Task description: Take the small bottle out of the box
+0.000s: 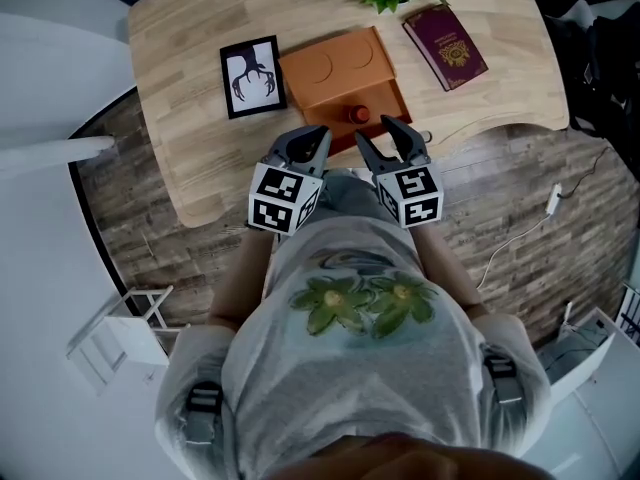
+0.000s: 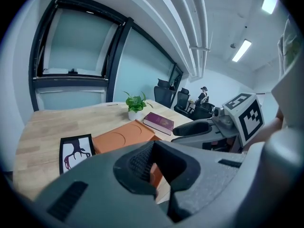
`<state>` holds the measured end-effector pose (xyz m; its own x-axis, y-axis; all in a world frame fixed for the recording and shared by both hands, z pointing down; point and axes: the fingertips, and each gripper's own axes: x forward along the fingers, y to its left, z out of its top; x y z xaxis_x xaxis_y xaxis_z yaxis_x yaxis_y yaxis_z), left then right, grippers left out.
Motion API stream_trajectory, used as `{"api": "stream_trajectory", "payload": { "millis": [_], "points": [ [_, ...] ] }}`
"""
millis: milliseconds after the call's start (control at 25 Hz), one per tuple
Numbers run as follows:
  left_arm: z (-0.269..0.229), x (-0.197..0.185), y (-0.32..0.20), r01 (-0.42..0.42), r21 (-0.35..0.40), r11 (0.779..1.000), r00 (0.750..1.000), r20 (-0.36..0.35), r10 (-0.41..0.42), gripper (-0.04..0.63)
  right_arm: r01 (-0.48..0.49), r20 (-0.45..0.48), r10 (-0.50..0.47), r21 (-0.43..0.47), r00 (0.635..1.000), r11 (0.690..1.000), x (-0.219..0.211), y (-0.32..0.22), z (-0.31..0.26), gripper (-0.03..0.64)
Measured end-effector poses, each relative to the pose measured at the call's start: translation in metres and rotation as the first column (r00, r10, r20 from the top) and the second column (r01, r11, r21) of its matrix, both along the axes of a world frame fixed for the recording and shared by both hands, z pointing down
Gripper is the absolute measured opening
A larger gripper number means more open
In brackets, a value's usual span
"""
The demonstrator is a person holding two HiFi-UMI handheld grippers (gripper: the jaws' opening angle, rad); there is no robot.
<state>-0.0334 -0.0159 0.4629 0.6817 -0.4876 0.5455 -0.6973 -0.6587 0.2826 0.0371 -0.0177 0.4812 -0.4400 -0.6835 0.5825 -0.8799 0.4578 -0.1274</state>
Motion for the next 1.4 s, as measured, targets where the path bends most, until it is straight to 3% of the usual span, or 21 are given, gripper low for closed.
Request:
{"api": "stream_trajectory", "payload": {
  "millis": [520, 1400],
  "points": [
    [0.011, 0.004, -0.020, 0.024, -0.044, 0.999, 0.999, 0.024, -0.023, 0.008, 0.066, -0.054, -0.072, -0.103, 0.996, 0.992, 0.001, -0.016, 0.036, 0.249],
    [0.029, 0.008, -0.037, 0.059, -0.092, 0.994, 0.997, 0.054, -0.054, 0.008, 0.145, -0.081, -0.167, -0.230, 0.983, 0.962, -0.001, -0.029, 0.080, 0.256]
  ]
}}
